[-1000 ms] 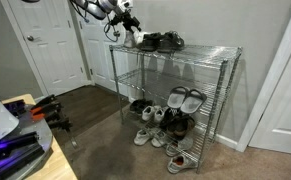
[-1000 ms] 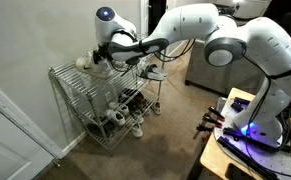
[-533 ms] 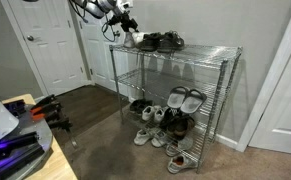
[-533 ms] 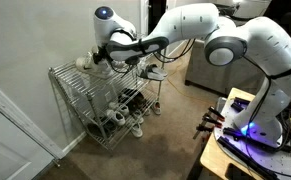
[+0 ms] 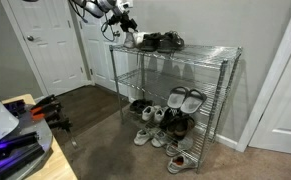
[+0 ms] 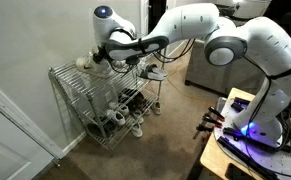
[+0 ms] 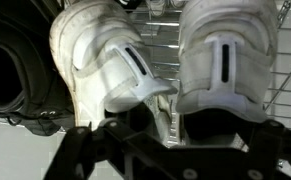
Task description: Move the white shoes on the top rack to the right
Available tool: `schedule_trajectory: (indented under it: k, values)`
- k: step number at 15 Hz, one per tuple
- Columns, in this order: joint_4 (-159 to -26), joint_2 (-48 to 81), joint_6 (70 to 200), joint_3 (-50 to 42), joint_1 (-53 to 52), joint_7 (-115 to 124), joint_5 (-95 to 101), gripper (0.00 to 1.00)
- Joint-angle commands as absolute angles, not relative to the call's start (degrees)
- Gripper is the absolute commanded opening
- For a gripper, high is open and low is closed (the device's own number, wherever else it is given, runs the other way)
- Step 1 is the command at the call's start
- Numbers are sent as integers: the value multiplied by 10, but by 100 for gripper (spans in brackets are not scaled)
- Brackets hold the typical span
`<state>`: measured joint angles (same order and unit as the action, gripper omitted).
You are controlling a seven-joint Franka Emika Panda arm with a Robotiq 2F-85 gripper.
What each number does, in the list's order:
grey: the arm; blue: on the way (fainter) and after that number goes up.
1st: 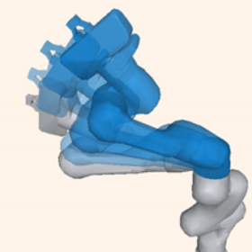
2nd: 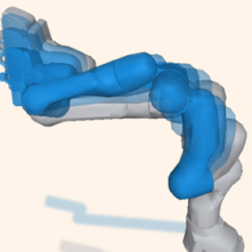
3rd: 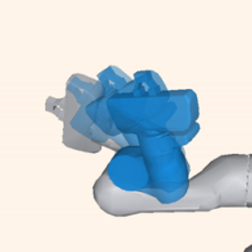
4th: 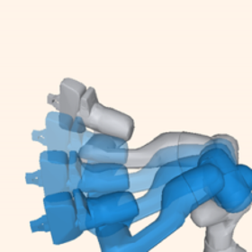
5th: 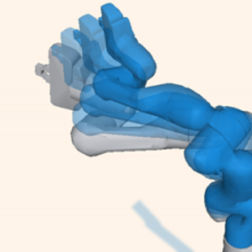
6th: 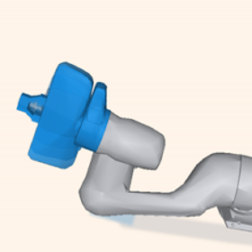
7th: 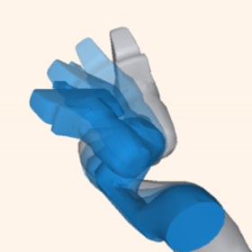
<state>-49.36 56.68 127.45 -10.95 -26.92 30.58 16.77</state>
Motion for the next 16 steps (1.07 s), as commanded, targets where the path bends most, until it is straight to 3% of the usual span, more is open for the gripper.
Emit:
schedule_trajectory:
  k: [1, 3, 7, 14, 16]
  values:
    - [-490, 569, 1248, -119, -264, 291, 174, 100]
    - [-494, 567, 1254, -110, -259, 278, 165, 74]
    - [-493, 566, 1253, -107, -258, 270, 165, 47]
    - [-494, 563, 1256, -101, -259, 256, 165, 3]
    - [-493, 561, 1256, -101, -260, 251, 167, 1]
